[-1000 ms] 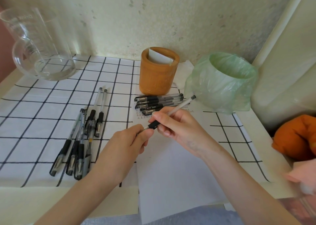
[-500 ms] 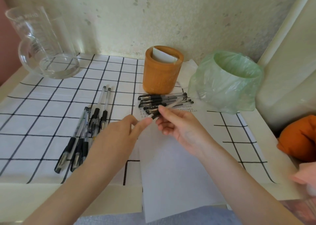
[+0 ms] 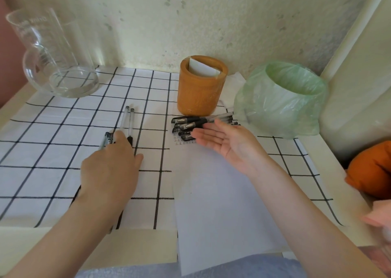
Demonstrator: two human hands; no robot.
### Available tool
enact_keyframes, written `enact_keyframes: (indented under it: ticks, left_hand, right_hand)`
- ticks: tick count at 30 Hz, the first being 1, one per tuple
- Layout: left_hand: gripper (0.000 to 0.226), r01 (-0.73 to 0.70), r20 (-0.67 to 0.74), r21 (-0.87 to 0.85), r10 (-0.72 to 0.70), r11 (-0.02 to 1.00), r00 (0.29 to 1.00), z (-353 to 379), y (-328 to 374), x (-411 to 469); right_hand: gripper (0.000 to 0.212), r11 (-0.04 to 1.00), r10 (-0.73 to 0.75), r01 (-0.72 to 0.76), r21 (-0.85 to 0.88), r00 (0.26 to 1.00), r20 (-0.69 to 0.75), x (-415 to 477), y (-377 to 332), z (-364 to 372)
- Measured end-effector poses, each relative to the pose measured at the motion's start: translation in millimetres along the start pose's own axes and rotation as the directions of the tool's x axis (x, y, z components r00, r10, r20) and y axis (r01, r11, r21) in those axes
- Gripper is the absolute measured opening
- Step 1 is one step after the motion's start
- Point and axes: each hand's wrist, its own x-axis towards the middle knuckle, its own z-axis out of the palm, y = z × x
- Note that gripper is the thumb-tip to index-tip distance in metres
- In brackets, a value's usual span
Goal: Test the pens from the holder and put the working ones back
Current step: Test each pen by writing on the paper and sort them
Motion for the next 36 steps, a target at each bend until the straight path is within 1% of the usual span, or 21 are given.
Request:
enact_keyframes:
  ticks: [3, 7, 10, 13, 16, 20, 23, 25, 26, 27, 29, 30, 32, 33, 34, 35, 36]
  left_hand:
    - [0.040, 0.008, 0.014, 0.028, -0.008, 1.000, 1.000, 1, 0, 2]
    - [0.048, 0.025, -0.004, 0.013, -0.025, 1.000, 1.000, 2, 1, 4]
    - [0.051, 0.021, 0.009, 0.061, -0.022, 0.998, 1.000, -1, 2, 1]
    - [0.040, 0.032, 0.026, 0.082, -0.034, 0.996, 0.999, -4, 1, 2]
    - [0.030, 0.050, 0.049, 0.057, -0.053, 0.997, 0.997, -9, 1, 2]
    - [0.027, 0.077, 0.065, -0.030, -0.075, 0.997, 0.995, -11, 3, 3]
    - [0.026, 0.084, 0.074, -0.058, -0.080, 0.995, 0.994, -11, 4, 2]
    - [0.021, 0.019, 0.072, -0.016, -0.018, 1.000, 0.997, -12, 3, 1]
    - [0.020, -0.015, 0.047, -0.021, 0.016, 1.000, 0.999, -13, 2, 1]
    - [0.019, -0.033, 0.008, -0.088, 0.034, 0.996, 0.999, -14, 2, 1]
    - [0.018, -0.086, -0.065, -0.294, 0.070, 0.952, 0.995, -19, 7, -3]
    - [0.019, -0.147, -0.096, -0.373, 0.120, 0.916, 0.988, -21, 11, -5]
    - [0.023, -0.293, -0.128, -0.451, 0.264, 0.843, 0.956, -20, 23, -12]
    - [0.025, -0.369, -0.154, -0.456, 0.337, 0.810, 0.929, -19, 28, -16]
    - [0.027, -0.439, -0.165, -0.426, 0.409, 0.791, 0.897, -18, 32, -19]
    - [0.029, -0.484, -0.172, -0.390, 0.454, 0.783, 0.874, -17, 34, -20]
    - [0.029, -0.502, -0.197, -0.385, 0.463, 0.774, 0.864, -19, 36, -22]
  right_hand:
    - [0.031, 1.000, -0.010, 0.010, -0.029, 1.000, -0.008, -1, 1, -1]
    - [0.030, 0.994, -0.026, 0.026, -0.104, 1.000, -0.001, -3, 2, -2]
    - [0.029, 0.986, -0.041, 0.041, -0.159, 0.999, 0.006, -5, 2, -2]
    - [0.028, 0.973, -0.046, 0.052, -0.225, 0.999, 0.029, -7, 1, -3]
    - [0.026, 0.956, -0.032, 0.047, -0.290, 0.998, 0.054, -10, 2, -2]
    - [0.026, 0.936, -0.024, 0.050, -0.350, 0.997, 0.079, -13, 4, -2]
    - [0.026, 0.932, -0.025, 0.056, -0.357, 0.995, 0.092, -13, 4, -3]
    - [0.027, 0.931, -0.025, 0.058, -0.361, 0.995, 0.096, -13, 4, -2]
    - [0.027, 0.929, -0.022, 0.058, -0.366, 0.995, 0.101, -13, 5, -1]
    - [0.028, 0.926, -0.019, 0.058, -0.373, 0.994, 0.108, -13, 5, 0]
    - [0.034, 0.916, -0.015, 0.063, -0.396, 0.992, 0.123, -14, 7, 4]
    - [0.038, 0.905, -0.019, 0.073, -0.420, 0.991, 0.131, -14, 7, 6]
    - [0.041, 0.880, -0.046, 0.122, -0.460, 0.984, 0.173, -16, 7, 10]
    - [0.037, 0.875, -0.070, 0.155, -0.459, 0.978, 0.196, -18, 6, 11]
    - [0.031, 0.876, -0.098, 0.182, -0.446, 0.974, 0.204, -19, 6, 12]
    - [0.025, 0.879, -0.125, 0.201, -0.433, 0.972, 0.198, -20, 5, 12]
    - [0.022, 0.879, -0.148, 0.216, -0.425, 0.971, 0.189, -21, 3, 11]
